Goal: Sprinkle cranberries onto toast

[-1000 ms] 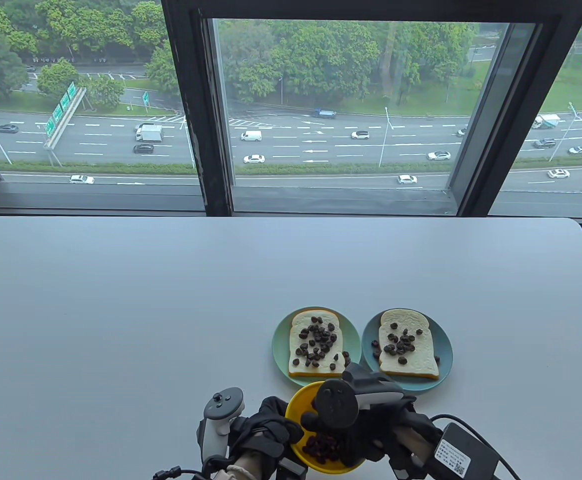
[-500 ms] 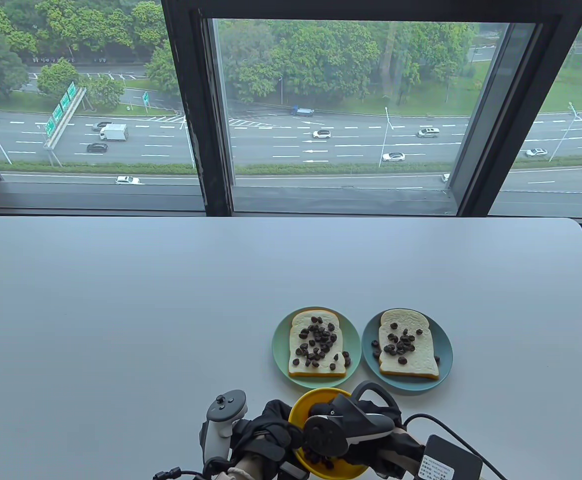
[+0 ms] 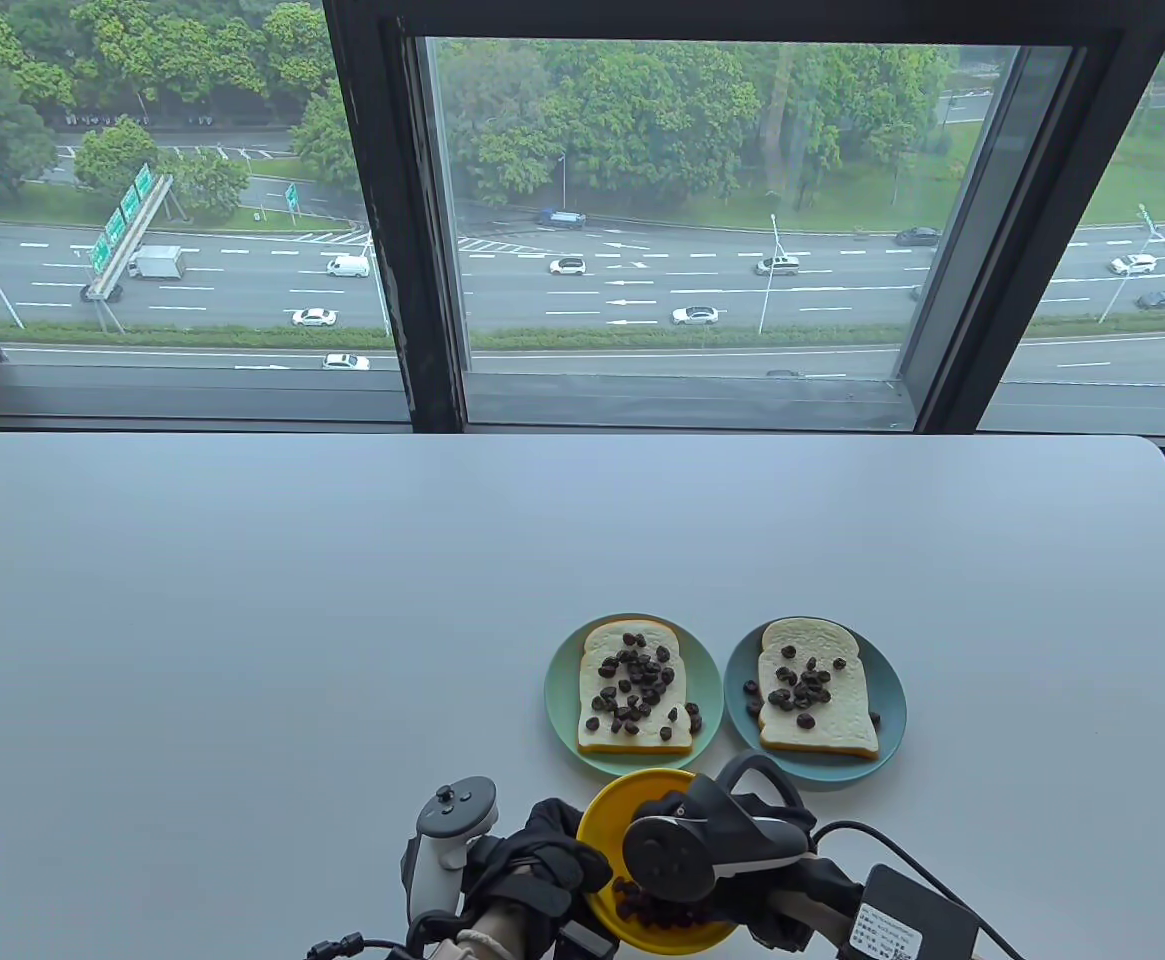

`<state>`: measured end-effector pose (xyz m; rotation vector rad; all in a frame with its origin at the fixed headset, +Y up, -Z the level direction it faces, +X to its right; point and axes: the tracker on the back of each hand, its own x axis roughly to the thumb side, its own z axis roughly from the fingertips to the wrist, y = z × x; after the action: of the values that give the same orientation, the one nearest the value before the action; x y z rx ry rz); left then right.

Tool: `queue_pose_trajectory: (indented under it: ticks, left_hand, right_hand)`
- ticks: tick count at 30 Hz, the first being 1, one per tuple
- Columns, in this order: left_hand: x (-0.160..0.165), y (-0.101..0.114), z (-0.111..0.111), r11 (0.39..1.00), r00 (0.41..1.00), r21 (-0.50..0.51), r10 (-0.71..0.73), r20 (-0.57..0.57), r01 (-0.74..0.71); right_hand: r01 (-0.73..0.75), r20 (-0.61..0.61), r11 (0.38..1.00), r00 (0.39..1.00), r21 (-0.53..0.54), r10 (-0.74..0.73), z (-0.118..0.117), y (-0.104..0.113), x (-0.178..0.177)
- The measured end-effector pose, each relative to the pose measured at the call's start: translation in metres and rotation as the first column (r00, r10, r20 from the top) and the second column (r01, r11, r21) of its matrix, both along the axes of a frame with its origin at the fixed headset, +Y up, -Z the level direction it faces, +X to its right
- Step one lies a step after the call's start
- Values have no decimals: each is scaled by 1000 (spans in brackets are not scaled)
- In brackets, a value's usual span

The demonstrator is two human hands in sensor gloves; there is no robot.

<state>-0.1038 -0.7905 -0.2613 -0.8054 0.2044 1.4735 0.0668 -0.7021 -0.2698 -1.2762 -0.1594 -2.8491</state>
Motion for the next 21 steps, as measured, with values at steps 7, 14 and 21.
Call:
queue_pose_trajectory:
  ticks: [7,14,21]
  left_hand:
    - [0,1,-1,1000,1000,9,7,7,-7]
    - [2,2,0,999,999,-10,31,12,-31]
    - [4,2,1,1000,999,-8,19,34,-18]
  right_hand:
    - [94,15,996,995,12,-94,2,13,11]
    - [199,52,980,979,-14,-198,-1,24,26]
    - [248,130,969,961,-7,-245,-15,37,47]
